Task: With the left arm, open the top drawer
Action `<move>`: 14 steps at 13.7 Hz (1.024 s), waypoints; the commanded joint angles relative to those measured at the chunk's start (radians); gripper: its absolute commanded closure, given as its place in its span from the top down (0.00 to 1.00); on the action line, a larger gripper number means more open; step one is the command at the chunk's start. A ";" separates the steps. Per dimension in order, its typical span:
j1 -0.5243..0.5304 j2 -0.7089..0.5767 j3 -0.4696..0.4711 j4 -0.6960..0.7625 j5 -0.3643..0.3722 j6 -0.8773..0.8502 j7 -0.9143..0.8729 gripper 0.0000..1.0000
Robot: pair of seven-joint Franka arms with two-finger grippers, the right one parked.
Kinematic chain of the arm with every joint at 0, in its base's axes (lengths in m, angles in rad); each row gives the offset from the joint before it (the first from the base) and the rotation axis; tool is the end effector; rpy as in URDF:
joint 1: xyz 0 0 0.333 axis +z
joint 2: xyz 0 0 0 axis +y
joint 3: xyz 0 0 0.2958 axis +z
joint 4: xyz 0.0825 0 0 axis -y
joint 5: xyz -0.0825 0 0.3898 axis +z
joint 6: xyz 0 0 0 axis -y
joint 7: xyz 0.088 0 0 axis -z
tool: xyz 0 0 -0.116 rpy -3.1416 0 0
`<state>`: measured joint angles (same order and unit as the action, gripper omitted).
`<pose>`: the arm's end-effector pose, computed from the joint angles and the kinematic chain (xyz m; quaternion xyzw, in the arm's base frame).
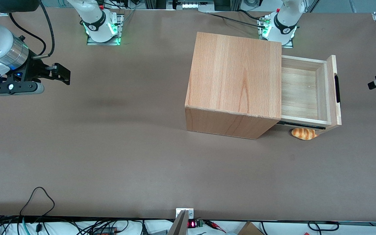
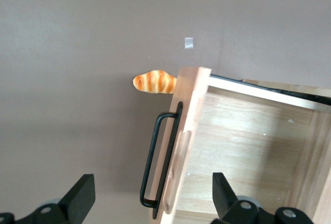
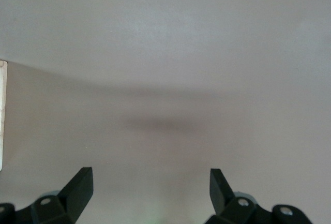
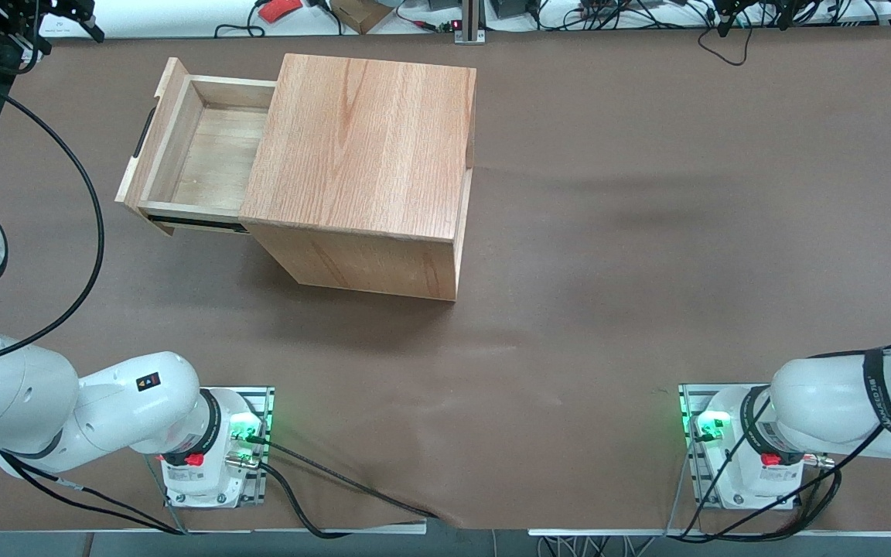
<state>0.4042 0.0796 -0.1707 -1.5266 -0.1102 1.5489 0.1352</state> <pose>0.5657 0.1248 0.5706 0.9965 0.0494 -0.0162 0.0659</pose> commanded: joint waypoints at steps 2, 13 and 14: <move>-0.117 0.011 0.022 0.068 0.076 -0.026 -0.043 1.00; -0.374 -0.072 0.186 0.062 0.106 -0.017 -0.069 1.00; -0.375 -0.096 0.184 0.025 0.106 0.009 -0.069 1.00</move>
<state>0.0474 0.0446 0.0045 -1.4408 -0.0344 1.5410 0.0789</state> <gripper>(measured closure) 0.000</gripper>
